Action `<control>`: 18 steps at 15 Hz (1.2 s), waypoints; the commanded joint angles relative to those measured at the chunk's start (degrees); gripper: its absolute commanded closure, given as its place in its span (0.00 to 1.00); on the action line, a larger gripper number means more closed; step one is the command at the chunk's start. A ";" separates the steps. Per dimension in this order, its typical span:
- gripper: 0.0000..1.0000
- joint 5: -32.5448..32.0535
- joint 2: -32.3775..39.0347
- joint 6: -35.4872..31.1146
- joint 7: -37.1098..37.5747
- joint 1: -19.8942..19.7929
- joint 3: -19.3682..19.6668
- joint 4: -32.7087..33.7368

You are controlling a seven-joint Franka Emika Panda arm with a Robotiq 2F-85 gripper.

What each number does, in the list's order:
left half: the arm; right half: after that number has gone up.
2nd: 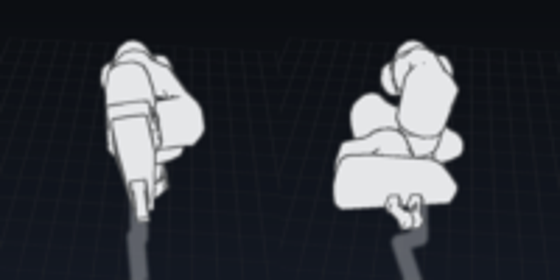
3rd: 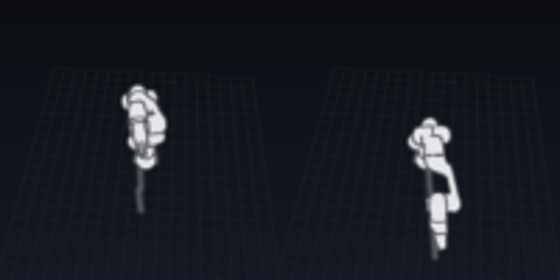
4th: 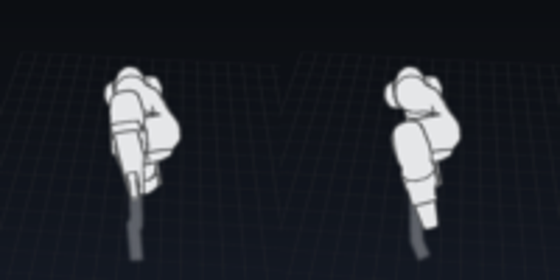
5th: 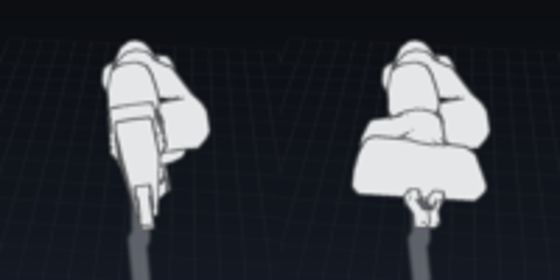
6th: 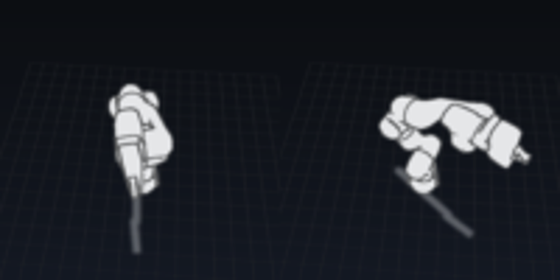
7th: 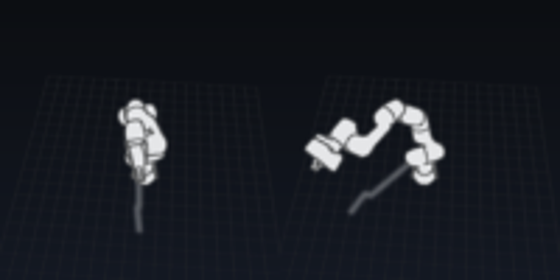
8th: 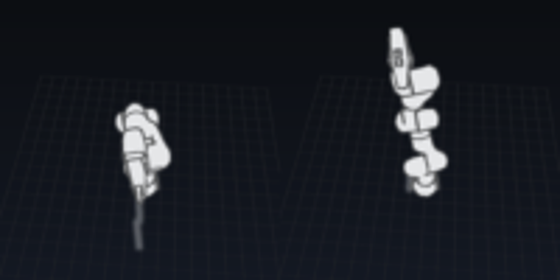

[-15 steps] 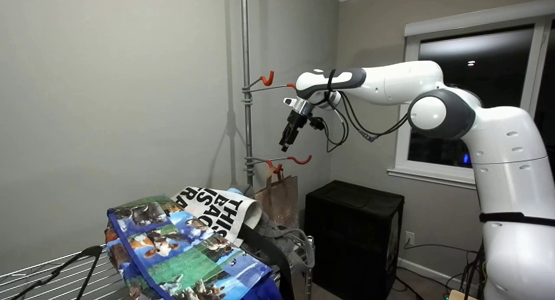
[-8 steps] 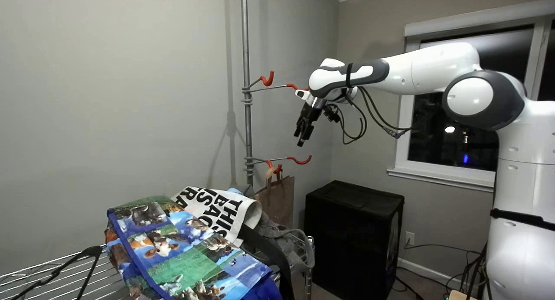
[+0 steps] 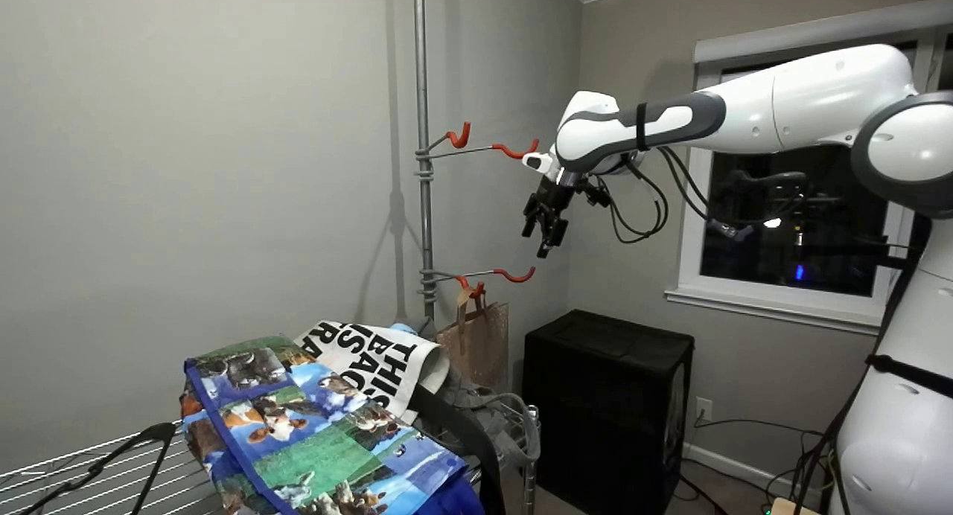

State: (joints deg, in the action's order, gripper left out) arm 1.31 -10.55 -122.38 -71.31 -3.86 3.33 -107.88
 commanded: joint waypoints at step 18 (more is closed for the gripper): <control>0.00 -0.85 -7.03 0.73 -7.33 7.59 -1.04 -7.53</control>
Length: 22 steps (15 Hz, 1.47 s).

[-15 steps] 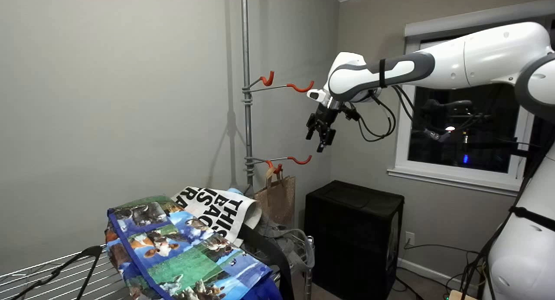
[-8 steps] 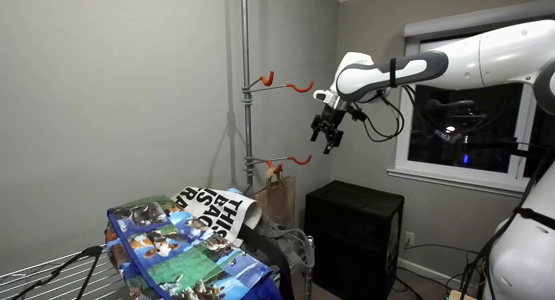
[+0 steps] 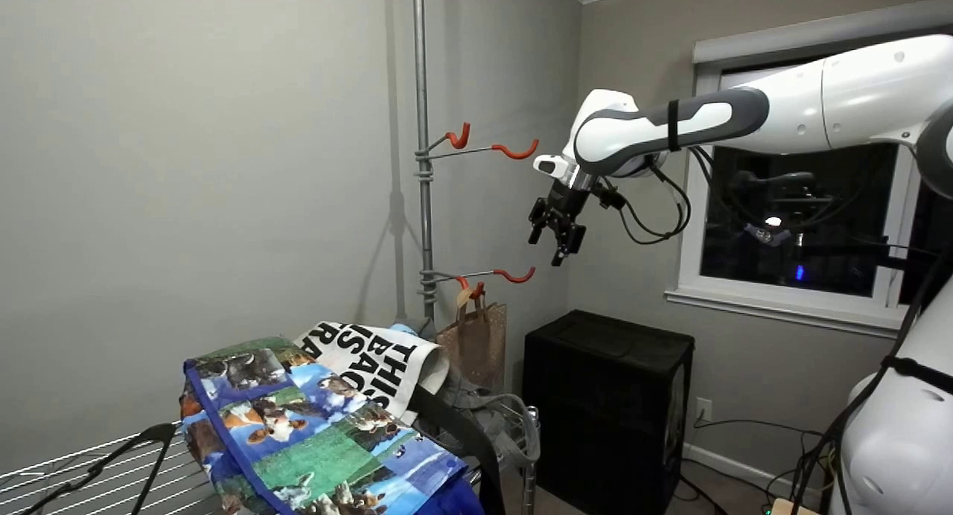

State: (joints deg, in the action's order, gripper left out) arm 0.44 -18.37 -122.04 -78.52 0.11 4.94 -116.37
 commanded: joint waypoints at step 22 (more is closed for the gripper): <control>0.00 -5.70 31.84 23.99 -11.42 21.48 -25.32 34.53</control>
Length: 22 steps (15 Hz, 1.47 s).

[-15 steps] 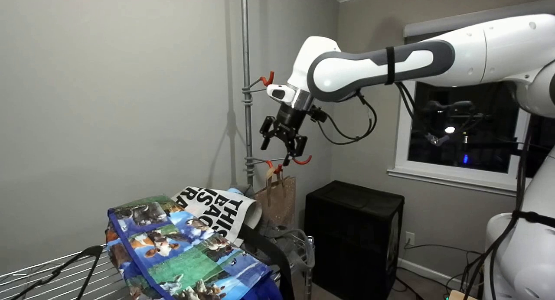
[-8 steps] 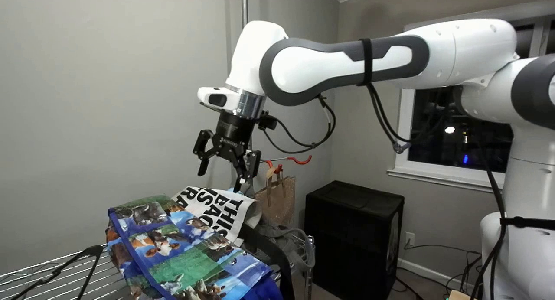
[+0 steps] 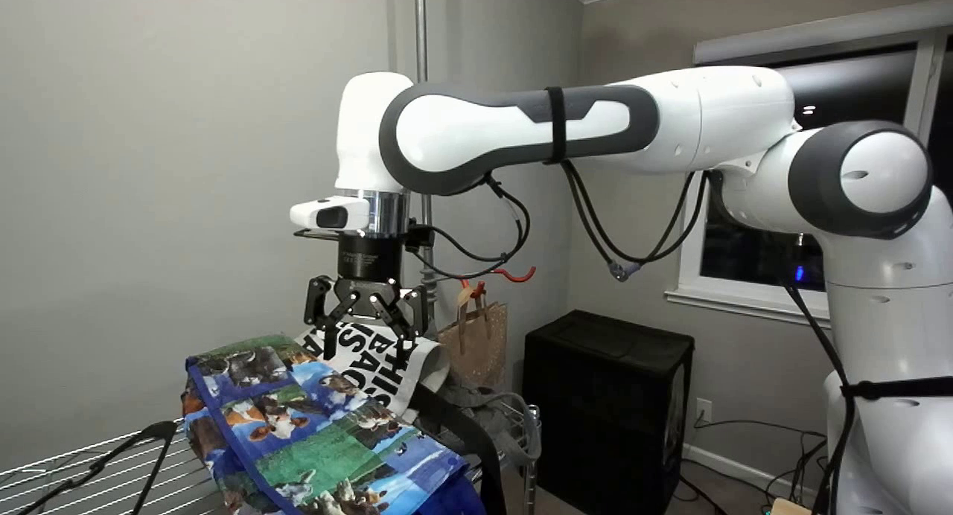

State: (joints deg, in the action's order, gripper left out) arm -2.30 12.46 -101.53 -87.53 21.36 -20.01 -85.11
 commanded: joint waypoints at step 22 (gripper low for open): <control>0.00 -1.74 -27.58 -26.55 -2.78 2.77 -2.21 -33.63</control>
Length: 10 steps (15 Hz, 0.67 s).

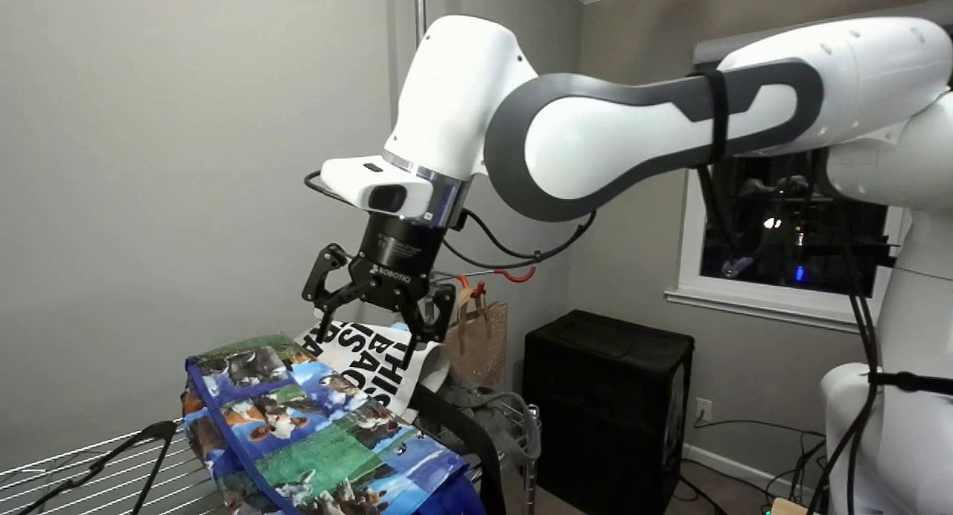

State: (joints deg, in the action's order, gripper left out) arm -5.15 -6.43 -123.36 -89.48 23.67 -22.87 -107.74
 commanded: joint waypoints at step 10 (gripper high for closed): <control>0.00 -1.98 -13.32 -19.12 -0.43 3.60 1.98 -35.00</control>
State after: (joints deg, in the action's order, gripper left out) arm -5.37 -18.83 -138.02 -89.48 26.10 -22.06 -137.31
